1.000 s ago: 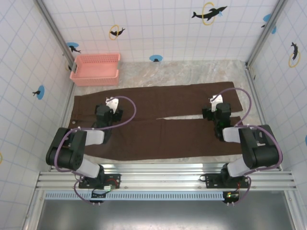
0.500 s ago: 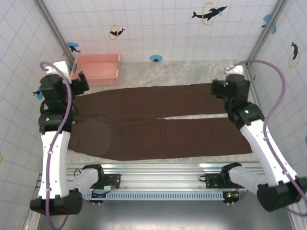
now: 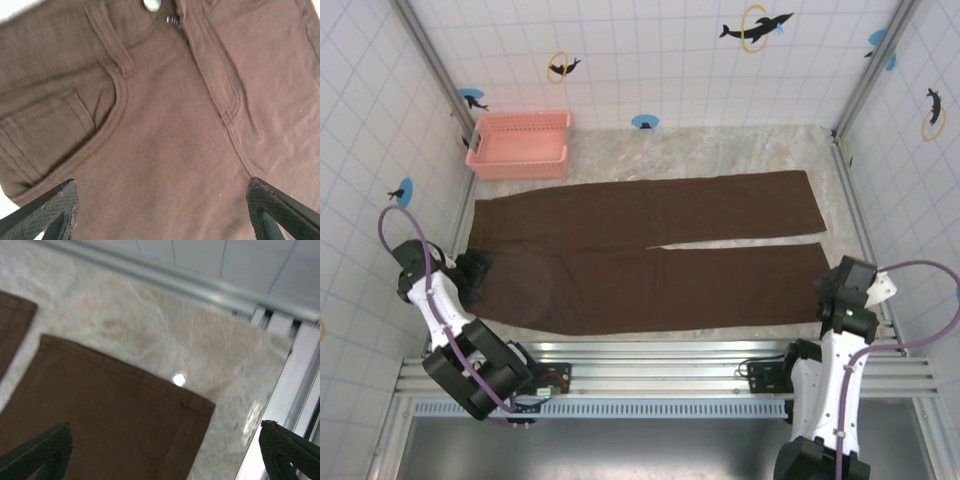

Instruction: Roll up the long pants

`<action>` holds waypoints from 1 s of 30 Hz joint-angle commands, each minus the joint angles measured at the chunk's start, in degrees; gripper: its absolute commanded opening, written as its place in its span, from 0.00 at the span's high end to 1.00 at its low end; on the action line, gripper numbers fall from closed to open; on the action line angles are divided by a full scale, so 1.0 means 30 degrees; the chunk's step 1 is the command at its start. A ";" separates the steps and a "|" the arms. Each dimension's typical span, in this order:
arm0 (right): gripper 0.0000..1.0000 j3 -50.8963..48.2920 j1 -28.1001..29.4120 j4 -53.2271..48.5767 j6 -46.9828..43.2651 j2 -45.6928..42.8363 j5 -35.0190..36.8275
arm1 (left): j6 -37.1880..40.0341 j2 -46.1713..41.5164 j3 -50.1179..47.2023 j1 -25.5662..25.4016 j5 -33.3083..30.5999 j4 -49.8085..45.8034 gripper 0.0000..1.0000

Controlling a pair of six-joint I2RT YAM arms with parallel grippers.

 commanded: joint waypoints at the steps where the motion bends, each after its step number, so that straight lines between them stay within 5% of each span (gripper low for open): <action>1: 0.01 -0.1463 -0.0897 0.0550 0.1949 0.0191 -0.2215 | -0.0601 -0.0392 0.0522 0.0236 0.1500 0.0161 0.11; 11: 0.05 -0.3782 -0.1759 0.2502 0.1761 0.0443 -0.3064 | -0.0972 0.1899 -0.1675 0.2707 0.2989 0.3036 0.12; 20: 0.39 -0.3587 -0.2300 0.6039 0.0686 0.4343 -0.3790 | -0.0529 0.1893 -0.1843 0.3628 0.2421 0.2975 0.12; 22: 0.58 -0.3276 -0.2341 0.6428 0.0398 0.5367 -0.3857 | -0.0565 0.2071 -0.1993 0.3724 0.2345 0.3048 0.12; 25: 0.99 -0.2623 -0.2462 0.6467 0.0114 0.6519 -0.4198 | -0.0767 0.2207 -0.2312 0.3944 0.2250 0.3152 0.12; 30: 1.00 -0.0682 -0.2469 0.5039 -0.0410 0.5990 -0.3450 | -0.1091 0.1651 -0.2618 0.4632 0.1674 0.2805 0.13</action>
